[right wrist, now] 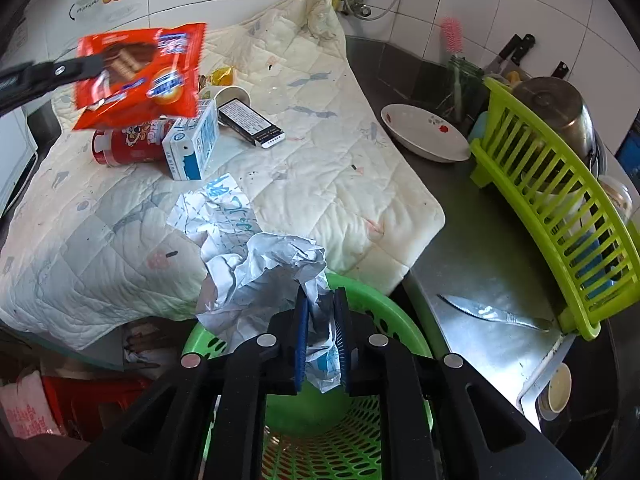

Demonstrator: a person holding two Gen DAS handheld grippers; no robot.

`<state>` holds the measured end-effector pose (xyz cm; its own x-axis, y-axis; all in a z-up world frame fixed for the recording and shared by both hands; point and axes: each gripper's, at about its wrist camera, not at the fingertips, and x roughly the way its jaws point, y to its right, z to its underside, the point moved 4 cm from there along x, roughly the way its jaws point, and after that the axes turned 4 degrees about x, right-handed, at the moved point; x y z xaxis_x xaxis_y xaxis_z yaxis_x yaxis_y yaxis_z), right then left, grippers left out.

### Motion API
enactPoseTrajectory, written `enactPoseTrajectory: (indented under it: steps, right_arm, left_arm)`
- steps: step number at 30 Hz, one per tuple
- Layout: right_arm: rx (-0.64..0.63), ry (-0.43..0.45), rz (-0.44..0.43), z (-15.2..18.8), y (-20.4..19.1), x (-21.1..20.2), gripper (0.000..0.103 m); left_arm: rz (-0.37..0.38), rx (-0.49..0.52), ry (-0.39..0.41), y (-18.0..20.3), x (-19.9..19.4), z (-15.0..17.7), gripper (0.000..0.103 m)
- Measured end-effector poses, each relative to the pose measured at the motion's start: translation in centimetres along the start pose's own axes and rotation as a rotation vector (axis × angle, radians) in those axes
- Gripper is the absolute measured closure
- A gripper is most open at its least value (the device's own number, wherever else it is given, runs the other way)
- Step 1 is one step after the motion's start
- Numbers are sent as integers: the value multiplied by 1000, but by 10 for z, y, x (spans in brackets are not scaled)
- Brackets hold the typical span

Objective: Collect trash
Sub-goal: 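Drop the foil into the green basket with the right tool while the left carries the wrapper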

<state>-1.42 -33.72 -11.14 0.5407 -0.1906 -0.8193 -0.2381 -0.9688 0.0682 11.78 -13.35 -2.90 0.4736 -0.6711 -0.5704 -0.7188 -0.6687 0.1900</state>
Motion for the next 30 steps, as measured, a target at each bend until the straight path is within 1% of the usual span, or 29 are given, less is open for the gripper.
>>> enactPoseTrajectory:
  steps: [3, 5, 7, 10, 12, 14, 18, 20, 23, 25, 26, 30]
  right_arm:
    - [-7, -3, 10, 6, 2, 0, 89]
    - [-12, -4, 14, 9, 3, 0, 82]
    - [-8, 0, 14, 11, 6, -1, 79]
    - [4, 6, 12, 12, 10, -4, 73]
    - [12, 16, 7, 11, 12, -7, 73]
    - [20, 30, 14, 9, 14, -11, 63]
    - [33, 59, 18, 3, 19, -21, 60]
    - [38, 76, 20, 0, 21, -26, 56]
    - [39, 96, 20, -4, 22, -33, 54]
    - [36, 108, 22, -6, 23, -37, 52]
    - [37, 116, 27, -8, 24, -39, 51]
    - [50, 133, 27, -10, 28, -45, 51]
  left_arm:
    - [-1, 7, 5, 13, -15, 16, 102]
    - [15, 5, 0, 22, -21, 25, 102]
    - [8, 17, -7, 31, -25, 35, 102]
    - [21, 29, -24, 45, -29, 49, 102]
    - [42, 31, -34, 53, -29, 56, 102]
    - [57, 34, -51, 62, -26, 64, 102]
    - [91, 30, -97, 76, -14, 79, 102]
    - [111, 24, -120, 83, -7, 88, 102]
    - [137, 15, -149, 90, 3, 98, 102]
    - [171, -5, -174, 93, 11, 103, 101]
    - [174, -8, -187, 95, 14, 107, 101]
    - [214, 8, -232, 109, 26, 119, 101]
